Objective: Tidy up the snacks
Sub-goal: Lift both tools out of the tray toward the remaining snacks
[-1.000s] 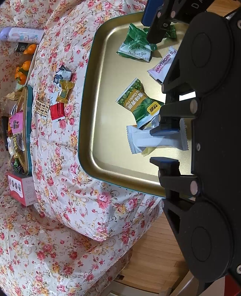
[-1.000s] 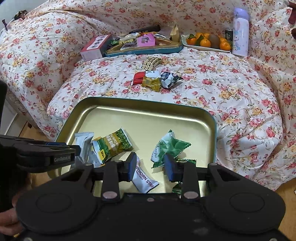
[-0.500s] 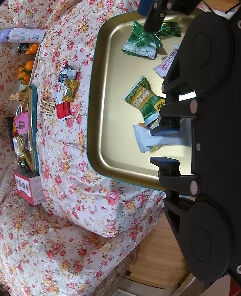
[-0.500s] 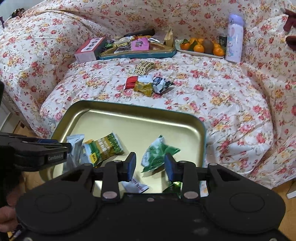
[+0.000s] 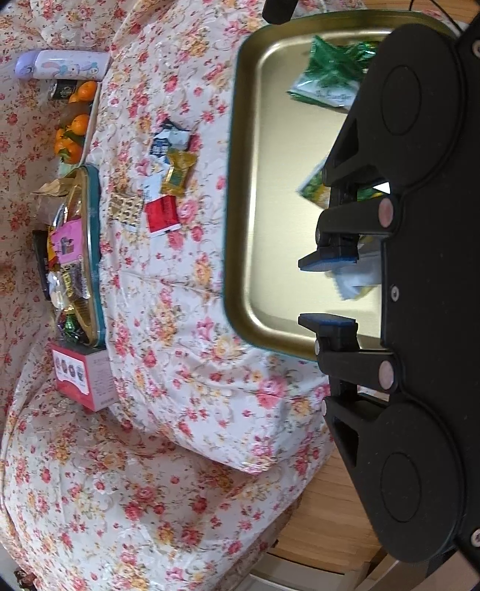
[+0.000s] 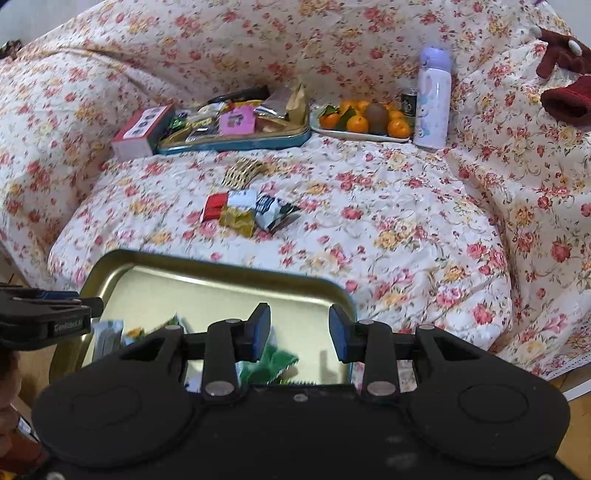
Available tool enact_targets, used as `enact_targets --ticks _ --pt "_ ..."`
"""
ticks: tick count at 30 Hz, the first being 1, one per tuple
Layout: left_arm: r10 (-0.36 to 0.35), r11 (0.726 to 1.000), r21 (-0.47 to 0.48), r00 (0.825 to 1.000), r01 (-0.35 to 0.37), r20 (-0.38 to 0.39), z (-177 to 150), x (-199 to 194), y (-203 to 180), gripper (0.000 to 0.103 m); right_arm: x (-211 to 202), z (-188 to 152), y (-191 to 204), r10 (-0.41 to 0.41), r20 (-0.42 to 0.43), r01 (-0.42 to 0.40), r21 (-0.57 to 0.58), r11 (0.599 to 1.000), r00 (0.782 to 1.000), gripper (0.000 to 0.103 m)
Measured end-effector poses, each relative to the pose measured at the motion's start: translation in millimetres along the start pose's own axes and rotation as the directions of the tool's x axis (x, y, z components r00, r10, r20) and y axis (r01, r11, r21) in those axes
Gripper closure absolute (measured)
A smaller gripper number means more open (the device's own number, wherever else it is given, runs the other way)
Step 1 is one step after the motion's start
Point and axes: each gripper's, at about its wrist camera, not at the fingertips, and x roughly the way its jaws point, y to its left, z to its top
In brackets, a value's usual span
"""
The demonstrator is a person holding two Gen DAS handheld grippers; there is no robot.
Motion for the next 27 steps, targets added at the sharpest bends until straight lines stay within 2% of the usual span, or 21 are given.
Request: enact_targets --ticks 15,27 --pt "0.029 0.999 0.020 0.999 -0.030 0.045 61.3 23.0 2.9 0.067 42.1 58.1 -10.3 0.043 -0.022 -0.042 0.031 0.999 0.999 0.067" --pt "0.001 0.999 0.033 1.000 -0.001 -0.004 110.3 64.8 0.6 0.067 93.4 93.6 -7.8 0.071 -0.088 -0.068 0.038 0.997 0.994 0.067"
